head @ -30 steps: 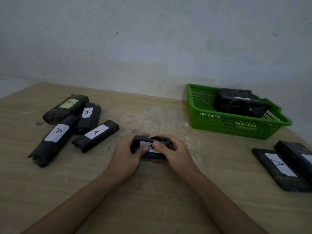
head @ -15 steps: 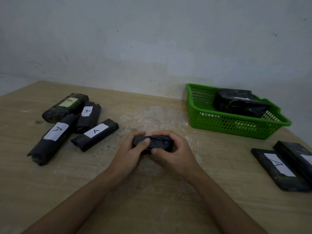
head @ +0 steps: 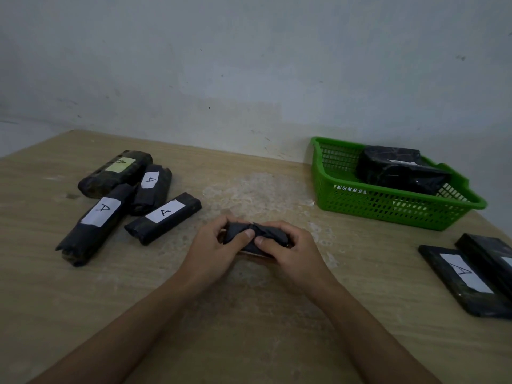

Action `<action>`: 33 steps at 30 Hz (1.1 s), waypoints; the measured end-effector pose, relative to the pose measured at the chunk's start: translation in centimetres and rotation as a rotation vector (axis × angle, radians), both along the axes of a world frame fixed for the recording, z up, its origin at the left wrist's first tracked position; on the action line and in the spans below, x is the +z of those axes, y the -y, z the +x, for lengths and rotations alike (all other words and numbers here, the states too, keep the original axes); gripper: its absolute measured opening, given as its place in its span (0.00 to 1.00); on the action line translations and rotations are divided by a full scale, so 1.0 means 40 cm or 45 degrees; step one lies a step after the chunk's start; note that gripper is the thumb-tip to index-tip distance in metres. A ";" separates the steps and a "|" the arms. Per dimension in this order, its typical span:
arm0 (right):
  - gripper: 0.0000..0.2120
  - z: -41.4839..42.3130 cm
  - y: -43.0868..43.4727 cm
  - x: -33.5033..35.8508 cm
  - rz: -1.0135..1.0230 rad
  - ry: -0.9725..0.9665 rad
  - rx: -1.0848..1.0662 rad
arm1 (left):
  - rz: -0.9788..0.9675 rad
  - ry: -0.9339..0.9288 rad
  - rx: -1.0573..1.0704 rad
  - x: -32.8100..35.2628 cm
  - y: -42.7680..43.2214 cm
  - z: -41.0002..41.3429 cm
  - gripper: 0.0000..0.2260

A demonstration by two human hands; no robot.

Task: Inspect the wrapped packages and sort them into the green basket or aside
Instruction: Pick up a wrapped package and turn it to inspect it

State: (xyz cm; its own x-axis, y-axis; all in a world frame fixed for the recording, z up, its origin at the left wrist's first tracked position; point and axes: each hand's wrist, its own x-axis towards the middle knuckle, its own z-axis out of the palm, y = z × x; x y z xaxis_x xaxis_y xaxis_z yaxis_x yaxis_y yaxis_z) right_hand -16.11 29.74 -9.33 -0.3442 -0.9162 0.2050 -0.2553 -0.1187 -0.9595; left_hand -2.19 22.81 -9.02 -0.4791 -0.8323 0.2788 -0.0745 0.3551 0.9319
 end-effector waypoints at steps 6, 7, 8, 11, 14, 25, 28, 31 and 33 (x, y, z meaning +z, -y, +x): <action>0.07 -0.004 -0.005 0.001 -0.037 -0.112 0.003 | -0.013 -0.018 -0.024 -0.002 0.004 0.002 0.02; 0.07 -0.005 -0.005 0.003 -0.052 -0.134 0.001 | 0.026 -0.037 -0.038 -0.001 0.004 0.003 0.03; 0.08 -0.006 -0.006 0.005 -0.068 -0.157 0.002 | 0.069 -0.036 -0.048 -0.001 0.005 0.002 0.04; 0.13 -0.013 -0.010 0.013 -0.127 -0.235 0.033 | 0.407 -0.114 -0.104 -0.002 0.008 -0.011 0.10; 0.18 -0.014 -0.015 0.015 -0.185 -0.282 0.095 | 0.865 -0.363 -0.161 0.003 0.012 -0.021 0.10; 0.18 -0.001 -0.022 0.026 0.115 0.236 0.109 | 0.542 -0.206 -0.033 0.008 0.008 -0.004 0.15; 0.09 0.001 -0.014 0.023 0.084 0.182 0.000 | 0.378 -0.129 -0.036 0.002 0.005 -0.003 0.18; 0.10 -0.001 -0.008 0.015 0.027 0.108 -0.039 | 0.318 -0.095 -0.039 -0.001 0.005 -0.006 0.19; 0.09 0.000 -0.007 0.011 0.002 0.076 -0.059 | 0.289 -0.069 -0.050 -0.003 0.003 -0.006 0.19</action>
